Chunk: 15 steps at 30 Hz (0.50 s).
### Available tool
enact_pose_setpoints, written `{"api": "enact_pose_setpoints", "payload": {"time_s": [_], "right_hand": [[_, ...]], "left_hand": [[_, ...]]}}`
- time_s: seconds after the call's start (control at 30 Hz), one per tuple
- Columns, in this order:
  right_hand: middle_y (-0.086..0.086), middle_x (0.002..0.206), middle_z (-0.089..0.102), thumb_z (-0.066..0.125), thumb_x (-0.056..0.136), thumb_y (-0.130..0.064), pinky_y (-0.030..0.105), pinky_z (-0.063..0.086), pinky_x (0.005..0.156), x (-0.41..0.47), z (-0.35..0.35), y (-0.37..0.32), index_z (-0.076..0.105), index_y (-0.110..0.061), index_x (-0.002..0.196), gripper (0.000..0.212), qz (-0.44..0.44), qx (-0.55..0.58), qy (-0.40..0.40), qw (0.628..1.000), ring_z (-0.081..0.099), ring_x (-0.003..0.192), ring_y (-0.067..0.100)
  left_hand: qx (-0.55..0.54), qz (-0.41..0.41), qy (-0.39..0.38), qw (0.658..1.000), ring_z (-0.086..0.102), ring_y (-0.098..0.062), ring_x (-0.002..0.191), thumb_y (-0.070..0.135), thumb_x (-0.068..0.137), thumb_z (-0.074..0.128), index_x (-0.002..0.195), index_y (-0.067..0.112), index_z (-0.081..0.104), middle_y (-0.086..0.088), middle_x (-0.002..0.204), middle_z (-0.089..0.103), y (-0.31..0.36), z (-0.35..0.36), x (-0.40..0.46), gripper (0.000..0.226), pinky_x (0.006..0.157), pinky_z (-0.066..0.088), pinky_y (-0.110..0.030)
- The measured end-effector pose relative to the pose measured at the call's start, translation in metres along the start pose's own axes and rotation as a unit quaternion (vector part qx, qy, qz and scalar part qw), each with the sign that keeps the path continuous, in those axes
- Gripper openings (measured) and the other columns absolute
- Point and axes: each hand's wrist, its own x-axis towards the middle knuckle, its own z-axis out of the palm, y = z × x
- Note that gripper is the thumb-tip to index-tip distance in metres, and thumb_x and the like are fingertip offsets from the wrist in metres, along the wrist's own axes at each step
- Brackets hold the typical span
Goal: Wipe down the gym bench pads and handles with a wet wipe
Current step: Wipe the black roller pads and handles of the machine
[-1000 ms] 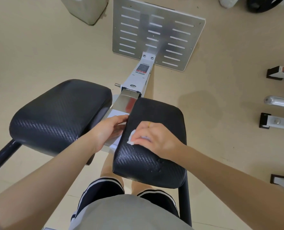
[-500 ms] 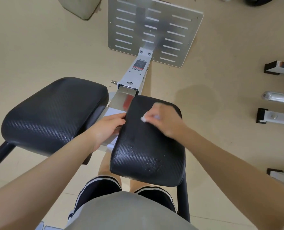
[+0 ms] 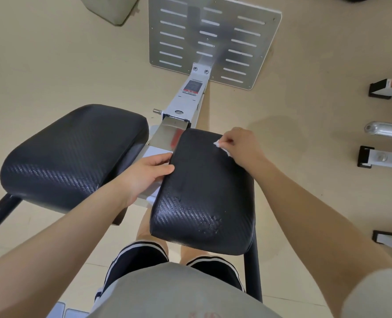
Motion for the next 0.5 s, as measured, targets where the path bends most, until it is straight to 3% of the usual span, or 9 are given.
{"api": "enact_pose_setpoints", "payload": {"time_s": [0.1,0.17,0.23,0.3,0.4,0.5], "right_hand": [[0.008,0.093,0.069,0.059,0.086,-0.032,0.021,0.039,0.074,-0.022,-0.001,-0.011,0.069,-0.003,0.078,0.032,-0.058,0.031,-0.042,0.997,0.062,0.091,0.018],[-0.008,0.082,0.070,0.056,0.082,-0.035,0.012,0.038,0.073,-0.059,-0.005,-0.026,0.070,-0.011,0.073,0.029,-0.140,0.064,-0.085,0.984,0.058,0.082,0.001],[-0.024,0.073,0.057,0.061,0.081,-0.024,0.005,0.034,0.071,-0.095,-0.007,-0.035,0.074,-0.016,0.074,0.017,-0.186,0.112,-0.102,0.971,0.052,0.076,-0.007],[-0.025,0.072,0.050,0.061,0.081,-0.019,0.002,0.033,0.071,-0.113,-0.008,-0.035,0.075,-0.016,0.077,0.015,-0.195,0.127,-0.116,0.966,0.051,0.077,-0.011],[-0.027,0.070,0.050,0.060,0.080,-0.020,0.004,0.034,0.071,-0.099,-0.012,-0.033,0.075,-0.015,0.077,0.016,-0.216,0.123,-0.122,0.961,0.049,0.077,-0.012],[-0.020,0.062,0.049,0.061,0.081,-0.023,0.013,0.034,0.066,-0.060,-0.009,-0.024,0.069,-0.017,0.062,0.022,-0.172,0.102,-0.084,0.976,0.049,0.069,0.002]], "left_hand": [[0.003,-0.001,0.004,1.000,0.059,-0.010,0.109,0.010,0.095,0.047,0.128,0.019,0.055,0.005,0.120,0.064,-0.001,0.000,0.000,0.036,0.099,0.040,-0.025],[0.004,-0.001,0.003,1.000,0.060,-0.010,0.106,0.010,0.095,0.047,0.127,0.019,0.056,0.005,0.117,0.065,-0.001,0.000,-0.001,0.035,0.097,0.040,-0.024],[0.005,-0.001,-0.001,1.000,0.061,-0.009,0.105,0.009,0.095,0.047,0.126,0.019,0.057,0.004,0.117,0.065,0.001,0.001,-0.001,0.034,0.095,0.041,-0.023],[0.007,-0.003,0.004,1.000,0.061,-0.009,0.105,0.010,0.095,0.047,0.126,0.019,0.057,0.004,0.117,0.065,0.001,0.001,-0.001,0.034,0.096,0.041,-0.024],[0.011,-0.008,0.019,1.000,0.059,-0.012,0.109,0.014,0.095,0.048,0.129,0.021,0.055,0.004,0.119,0.064,-0.002,0.002,-0.001,0.035,0.104,0.039,-0.029],[0.009,-0.004,0.037,0.999,0.057,-0.011,0.109,0.017,0.095,0.048,0.133,0.023,0.049,0.007,0.119,0.061,-0.005,0.006,-0.003,0.038,0.102,0.038,-0.026]]}}
